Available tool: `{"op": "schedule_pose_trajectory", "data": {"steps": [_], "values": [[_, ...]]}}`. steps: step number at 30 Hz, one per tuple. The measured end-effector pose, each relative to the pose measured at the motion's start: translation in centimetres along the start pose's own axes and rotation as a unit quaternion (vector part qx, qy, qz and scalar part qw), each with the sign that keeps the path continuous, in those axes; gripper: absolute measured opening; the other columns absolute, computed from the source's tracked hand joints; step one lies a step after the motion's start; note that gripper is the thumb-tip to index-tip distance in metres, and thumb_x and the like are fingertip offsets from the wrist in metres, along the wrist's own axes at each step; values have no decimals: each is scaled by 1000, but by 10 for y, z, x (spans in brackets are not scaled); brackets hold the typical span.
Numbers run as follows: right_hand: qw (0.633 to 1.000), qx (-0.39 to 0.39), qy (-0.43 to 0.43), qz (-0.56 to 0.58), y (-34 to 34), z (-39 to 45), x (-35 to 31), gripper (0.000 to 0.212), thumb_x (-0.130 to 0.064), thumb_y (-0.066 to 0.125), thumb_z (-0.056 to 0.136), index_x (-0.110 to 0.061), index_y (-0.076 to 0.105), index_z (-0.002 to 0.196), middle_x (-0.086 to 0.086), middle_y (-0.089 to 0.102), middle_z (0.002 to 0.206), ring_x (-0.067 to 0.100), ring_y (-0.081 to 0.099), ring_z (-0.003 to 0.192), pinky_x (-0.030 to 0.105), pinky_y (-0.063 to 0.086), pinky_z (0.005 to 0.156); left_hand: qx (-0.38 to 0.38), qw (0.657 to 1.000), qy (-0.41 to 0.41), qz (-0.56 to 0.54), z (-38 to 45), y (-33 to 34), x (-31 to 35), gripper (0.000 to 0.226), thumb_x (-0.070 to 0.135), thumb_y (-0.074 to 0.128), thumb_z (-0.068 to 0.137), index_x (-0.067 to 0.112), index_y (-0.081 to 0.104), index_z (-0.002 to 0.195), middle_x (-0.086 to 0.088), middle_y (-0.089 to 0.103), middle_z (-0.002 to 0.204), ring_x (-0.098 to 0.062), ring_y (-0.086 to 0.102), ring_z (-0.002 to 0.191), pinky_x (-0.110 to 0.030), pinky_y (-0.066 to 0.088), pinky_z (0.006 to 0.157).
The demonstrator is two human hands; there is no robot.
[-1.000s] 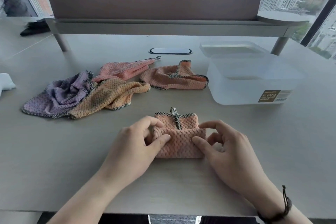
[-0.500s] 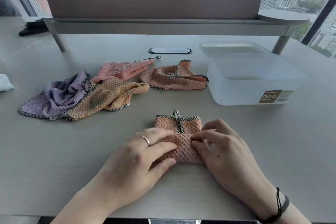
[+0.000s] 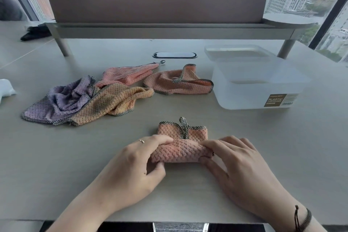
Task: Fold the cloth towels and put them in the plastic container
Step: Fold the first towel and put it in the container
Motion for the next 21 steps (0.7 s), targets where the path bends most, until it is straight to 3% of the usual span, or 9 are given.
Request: {"op": "schedule_pose_trajectory", "data": {"steps": [3,6,11,13,18,21], "values": [[999,26,14,28,-7,4,-1,37,-59,37,97,-35,56,118,-17,66,81,5,58,83,29,41,74,57,998,-19,-25,5,-8,-3,38,19,72,86,33,60,119,17,72,95,10,56,59,-4,37,56],[994,12,53,98,-7,11,-2,47,-73,40,85,-42,51,119,-25,60,80,-3,53,80,17,40,73,95,992,-68,-39,14,-12,-13,27,29,69,88,33,60,114,10,69,72,-9,46,37,-12,32,42],[961,53,185,197,-1,30,19,23,-53,63,84,-30,65,85,-13,61,60,3,56,58,17,38,52,102,982,-157,-11,30,-11,-29,24,49,65,85,39,57,105,3,63,62,-11,59,56,-36,50,60],[957,35,219,188,5,38,25,27,-53,66,84,-27,67,79,-10,62,60,4,56,58,20,37,52,91,979,-180,15,36,-9,-34,27,56,63,84,40,54,104,5,61,62,-11,59,61,-37,51,59],[964,-35,239,107,19,43,27,32,-60,65,80,-36,59,100,-11,64,73,13,62,79,31,51,67,93,967,-210,112,38,-10,-38,42,70,57,80,37,51,106,6,63,75,-20,63,78,-34,47,61],[967,-48,240,74,20,42,27,29,-62,60,80,-40,58,99,-11,64,75,13,62,84,30,50,67,124,958,-184,183,35,-17,-26,48,75,53,78,34,47,102,4,61,72,-24,64,72,-32,38,55]]}}
Point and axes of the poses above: each hand's wrist, its own z-axis towards the middle knuckle, its own y-axis out of the palm, x = y × z, the point moved 8 cm from there along z, towards the middle knuckle
